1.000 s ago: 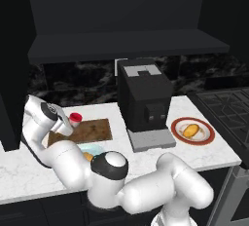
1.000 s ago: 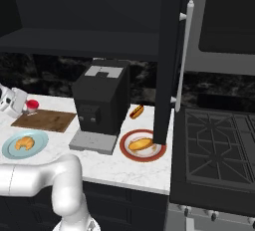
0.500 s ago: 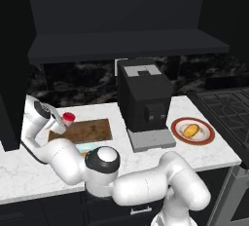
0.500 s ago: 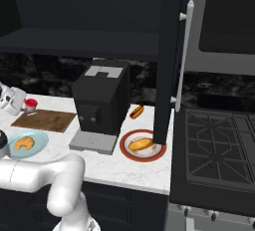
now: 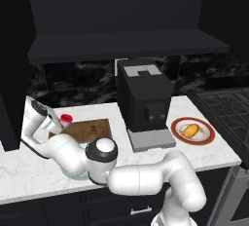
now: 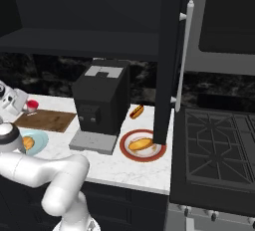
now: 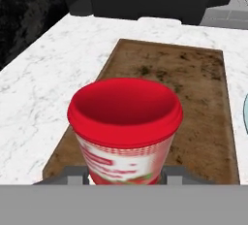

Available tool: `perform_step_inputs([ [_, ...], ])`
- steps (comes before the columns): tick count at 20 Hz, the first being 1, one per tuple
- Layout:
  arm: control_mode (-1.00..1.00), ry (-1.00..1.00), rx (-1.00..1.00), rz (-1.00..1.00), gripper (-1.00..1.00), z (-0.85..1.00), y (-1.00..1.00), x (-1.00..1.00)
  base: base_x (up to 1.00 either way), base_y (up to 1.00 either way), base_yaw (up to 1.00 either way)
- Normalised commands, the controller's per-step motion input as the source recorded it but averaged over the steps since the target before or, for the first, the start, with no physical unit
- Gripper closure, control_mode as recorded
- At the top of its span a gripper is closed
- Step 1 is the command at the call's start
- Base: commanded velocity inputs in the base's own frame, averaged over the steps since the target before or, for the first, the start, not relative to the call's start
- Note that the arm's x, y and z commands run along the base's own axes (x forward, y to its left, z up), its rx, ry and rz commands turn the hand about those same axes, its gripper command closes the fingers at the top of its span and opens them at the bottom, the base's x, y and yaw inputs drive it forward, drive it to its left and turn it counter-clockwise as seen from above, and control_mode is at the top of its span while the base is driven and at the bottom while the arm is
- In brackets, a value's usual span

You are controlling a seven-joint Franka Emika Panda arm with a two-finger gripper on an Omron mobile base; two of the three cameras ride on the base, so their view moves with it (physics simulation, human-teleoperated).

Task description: From the different types of pastries on the counter, select a croissant and place it on the cutting board. Then retrieve a jar of jam from the cabinet and place it alongside the croissant on the cutting board.

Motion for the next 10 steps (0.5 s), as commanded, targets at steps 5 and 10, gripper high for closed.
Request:
perform_step_inputs([
  [5,-1.0,0.0,0.0,-0.05,1.0,-0.21,0.01,0.04,0.0,0.0,0.0],
  [10,-1.0,0.08,-0.01,-0.02,1.0,-0.15,0.0,0.03,0.0,0.0,0.0],
])
